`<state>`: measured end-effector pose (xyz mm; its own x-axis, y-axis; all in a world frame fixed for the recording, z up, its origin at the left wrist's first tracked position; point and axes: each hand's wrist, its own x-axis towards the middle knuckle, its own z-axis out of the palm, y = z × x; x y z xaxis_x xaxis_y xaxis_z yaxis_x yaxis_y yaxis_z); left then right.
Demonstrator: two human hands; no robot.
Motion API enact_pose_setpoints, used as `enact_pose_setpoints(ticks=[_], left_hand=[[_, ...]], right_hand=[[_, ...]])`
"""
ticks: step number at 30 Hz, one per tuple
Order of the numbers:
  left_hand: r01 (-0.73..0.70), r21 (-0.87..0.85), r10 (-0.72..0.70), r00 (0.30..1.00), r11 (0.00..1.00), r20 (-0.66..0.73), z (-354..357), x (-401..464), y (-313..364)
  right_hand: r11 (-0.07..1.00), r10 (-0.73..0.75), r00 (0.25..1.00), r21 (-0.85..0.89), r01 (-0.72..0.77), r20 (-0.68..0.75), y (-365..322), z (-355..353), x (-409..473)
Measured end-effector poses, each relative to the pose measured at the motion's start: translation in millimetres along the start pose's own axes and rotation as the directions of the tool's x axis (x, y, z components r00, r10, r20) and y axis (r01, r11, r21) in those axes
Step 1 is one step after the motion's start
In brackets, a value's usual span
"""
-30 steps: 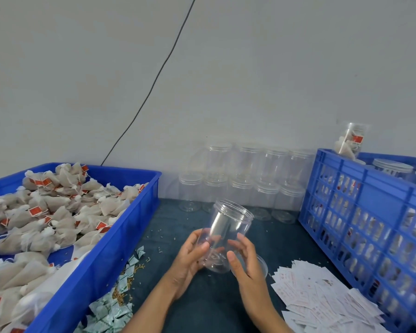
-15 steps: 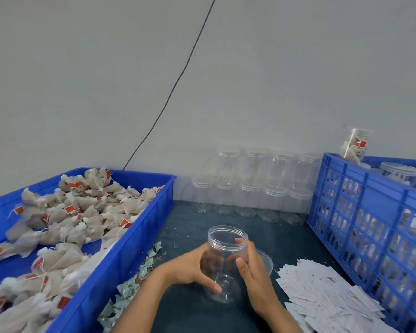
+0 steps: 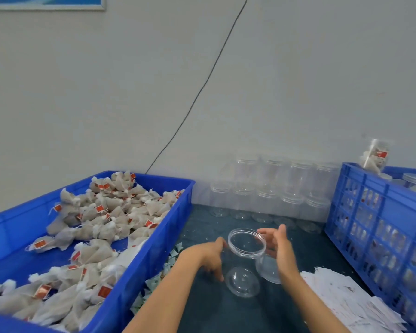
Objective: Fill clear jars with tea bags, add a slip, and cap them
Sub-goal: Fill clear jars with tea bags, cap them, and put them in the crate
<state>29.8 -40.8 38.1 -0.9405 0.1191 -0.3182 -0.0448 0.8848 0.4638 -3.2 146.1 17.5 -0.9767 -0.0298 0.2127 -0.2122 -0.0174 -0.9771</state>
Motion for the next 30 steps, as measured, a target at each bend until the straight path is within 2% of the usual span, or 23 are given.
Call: enact_pose_setpoints(ticks=[2,6,10,14,18,22,24,26,27,28,30], left_hand=[[0.046,0.085,-0.039,0.996,0.995,-0.081,-24,-8,11],[0.048,0.094,-0.015,0.945,0.994,-0.326,-74,-26,13],[0.049,-0.058,-0.073,0.831,0.997,-0.552,-107,-45,-29],[0.114,-0.22,-0.225,0.777,0.969,-0.588,-112,-52,-106],[0.225,-0.346,-0.381,0.781,0.911,-0.495,-97,-53,-181],[0.377,-0.215,-0.434,0.79,0.901,-0.433,-95,-46,-220],[0.434,-0.084,-0.407,0.735,0.897,-0.543,-101,-43,-226],[0.48,0.084,-0.277,0.631,0.873,-0.725,-107,-41,-229],[0.499,0.143,-0.224,0.602,0.855,-0.766,-108,-39,-229],[0.526,0.178,-0.22,0.606,0.832,-0.764,-108,-37,-231],[0.57,0.195,-0.342,0.695,0.798,-0.633,-102,-31,-237]], right_hand=[[0.995,-0.07,0.997,-0.066,0.069,-0.026,-26,0,9],[0.974,-0.185,0.983,-0.129,0.186,0.016,-82,17,12],[0.981,-0.146,0.971,-0.099,0.167,0.191,-123,57,2],[0.993,0.011,0.928,-0.115,0.035,0.372,-128,110,-11],[0.992,0.08,0.902,-0.123,-0.03,0.424,-111,160,-16],[0.992,0.072,0.91,-0.122,-0.024,0.409,-93,204,-12],[0.985,0.037,0.92,-0.172,0.033,0.391,-85,220,-7],[0.963,-0.008,0.917,-0.244,0.115,0.398,-78,234,0],[0.951,-0.025,0.914,-0.272,0.147,0.405,-73,239,3],[0.938,-0.033,0.912,-0.303,0.17,0.41,-68,243,6],[0.901,-0.022,0.905,-0.383,0.202,0.425,-59,250,12]])
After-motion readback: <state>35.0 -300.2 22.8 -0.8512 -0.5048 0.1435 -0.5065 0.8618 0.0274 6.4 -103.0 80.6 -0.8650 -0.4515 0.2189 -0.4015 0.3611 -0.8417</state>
